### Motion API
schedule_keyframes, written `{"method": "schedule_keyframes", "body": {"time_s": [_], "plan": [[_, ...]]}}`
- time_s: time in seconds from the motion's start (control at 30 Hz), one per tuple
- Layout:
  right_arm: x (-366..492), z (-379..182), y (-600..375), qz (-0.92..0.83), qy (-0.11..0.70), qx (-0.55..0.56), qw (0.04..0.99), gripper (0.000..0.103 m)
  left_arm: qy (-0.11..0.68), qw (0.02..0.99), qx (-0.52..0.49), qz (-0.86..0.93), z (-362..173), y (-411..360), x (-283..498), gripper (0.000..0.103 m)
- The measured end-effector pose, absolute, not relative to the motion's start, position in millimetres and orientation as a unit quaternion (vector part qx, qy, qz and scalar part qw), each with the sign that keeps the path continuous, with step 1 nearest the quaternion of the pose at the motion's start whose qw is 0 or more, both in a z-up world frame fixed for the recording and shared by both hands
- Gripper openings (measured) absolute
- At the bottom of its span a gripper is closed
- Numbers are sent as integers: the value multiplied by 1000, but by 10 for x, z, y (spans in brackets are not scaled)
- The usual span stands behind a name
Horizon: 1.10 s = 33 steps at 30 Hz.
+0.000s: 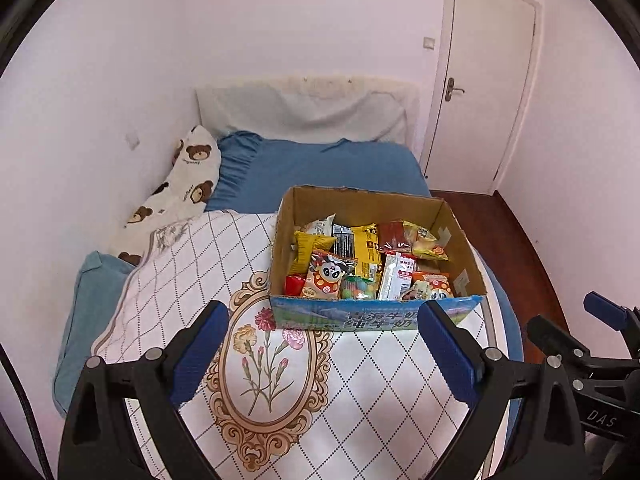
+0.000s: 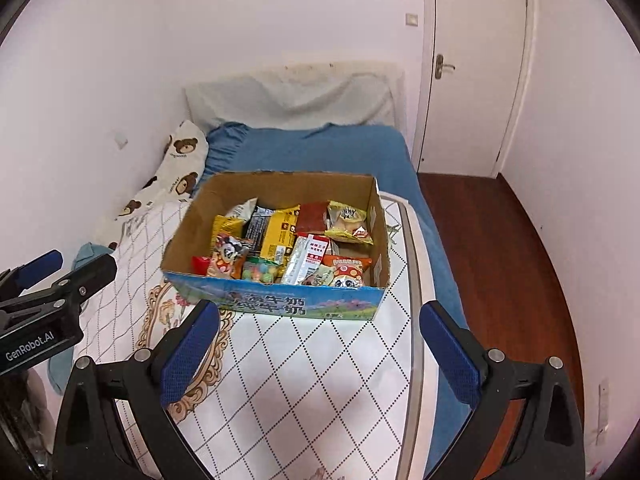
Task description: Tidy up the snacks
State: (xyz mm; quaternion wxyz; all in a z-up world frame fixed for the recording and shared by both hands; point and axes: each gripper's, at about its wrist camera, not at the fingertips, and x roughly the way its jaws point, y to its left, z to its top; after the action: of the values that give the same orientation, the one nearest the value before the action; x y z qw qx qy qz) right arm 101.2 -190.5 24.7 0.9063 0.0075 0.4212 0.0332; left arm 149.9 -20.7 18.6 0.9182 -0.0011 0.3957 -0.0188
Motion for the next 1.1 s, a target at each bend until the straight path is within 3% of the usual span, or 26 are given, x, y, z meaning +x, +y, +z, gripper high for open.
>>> {"method": "schedule_keyframes", "body": {"time_s": [0.57, 0.67, 0.7, 1.1], "plan": [[349, 675, -1918, 15, 371, -2, 928, 103, 376, 926, 15, -33, 391, -243, 971, 97], [333, 670, -1930, 13, 369, -1, 929, 103, 373, 927, 13, -36, 393, -250, 966, 97], [325, 671, -1930, 13, 366, -1, 930, 103, 372, 927, 13, -38, 384, -257, 977, 102], [711, 354, -1995, -8, 377, 1, 926, 103, 379, 925, 16, -9, 113, -308, 1386, 103]]}}
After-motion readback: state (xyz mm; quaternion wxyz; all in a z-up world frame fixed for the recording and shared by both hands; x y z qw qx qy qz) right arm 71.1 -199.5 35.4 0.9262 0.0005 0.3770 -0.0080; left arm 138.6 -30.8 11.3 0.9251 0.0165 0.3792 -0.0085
